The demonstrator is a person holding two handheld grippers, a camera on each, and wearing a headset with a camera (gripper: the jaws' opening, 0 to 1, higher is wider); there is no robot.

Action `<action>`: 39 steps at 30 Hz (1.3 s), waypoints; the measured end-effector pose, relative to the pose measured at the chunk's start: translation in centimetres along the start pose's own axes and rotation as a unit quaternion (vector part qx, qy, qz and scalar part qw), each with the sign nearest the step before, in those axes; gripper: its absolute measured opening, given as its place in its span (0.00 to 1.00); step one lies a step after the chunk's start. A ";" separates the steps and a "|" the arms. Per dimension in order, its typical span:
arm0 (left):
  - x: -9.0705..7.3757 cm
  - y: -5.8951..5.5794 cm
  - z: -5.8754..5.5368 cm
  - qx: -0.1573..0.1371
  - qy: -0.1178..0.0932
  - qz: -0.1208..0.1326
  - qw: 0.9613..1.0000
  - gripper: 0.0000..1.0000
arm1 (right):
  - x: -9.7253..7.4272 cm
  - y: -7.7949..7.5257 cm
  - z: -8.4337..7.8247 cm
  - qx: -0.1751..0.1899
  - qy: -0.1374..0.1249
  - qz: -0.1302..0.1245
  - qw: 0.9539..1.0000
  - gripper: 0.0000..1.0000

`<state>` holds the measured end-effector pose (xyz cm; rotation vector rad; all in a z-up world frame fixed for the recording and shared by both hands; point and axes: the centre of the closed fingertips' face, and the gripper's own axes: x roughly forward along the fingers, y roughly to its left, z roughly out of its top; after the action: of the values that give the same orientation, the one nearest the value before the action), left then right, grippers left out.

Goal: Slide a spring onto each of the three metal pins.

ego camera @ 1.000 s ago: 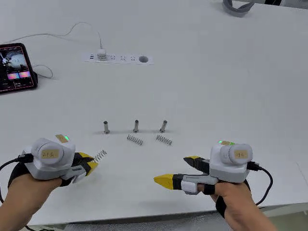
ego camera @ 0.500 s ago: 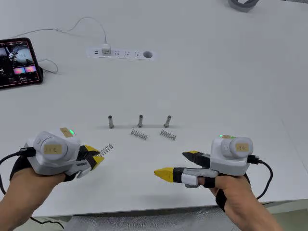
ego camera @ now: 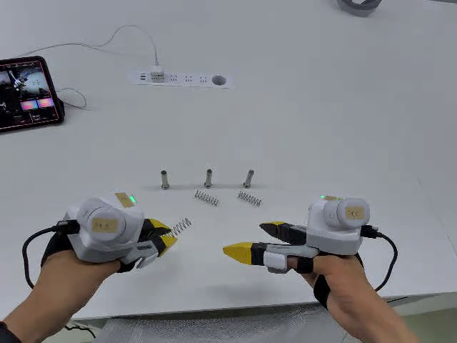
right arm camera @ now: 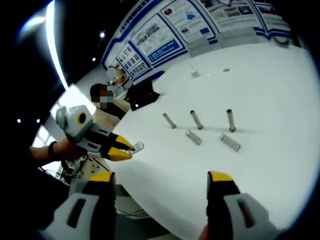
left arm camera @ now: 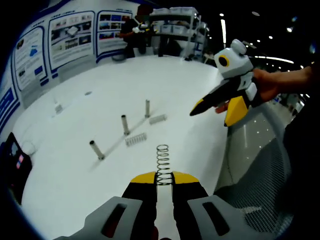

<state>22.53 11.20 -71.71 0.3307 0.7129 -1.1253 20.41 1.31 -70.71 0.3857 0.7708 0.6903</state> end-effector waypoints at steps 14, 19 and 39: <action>1.3 -1.4 2.5 0.024 -0.014 -0.019 0.999 0.10 | 0.5 1.1 1.9 0.039 -0.032 0.034 0.998 0.60; 1.4 -2.0 3.3 0.036 -0.018 -0.025 0.999 0.10 | 0.8 1.7 2.4 0.060 -0.040 0.052 0.996 0.54; 2.2 -4.2 5.4 0.073 -0.027 -0.055 0.995 0.10 | 0.9 2.8 3.3 0.102 -0.065 0.090 0.989 0.26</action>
<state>21.16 4.74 -68.78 0.3859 0.6078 -1.2902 22.18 3.72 -67.45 0.6867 0.6895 0.7494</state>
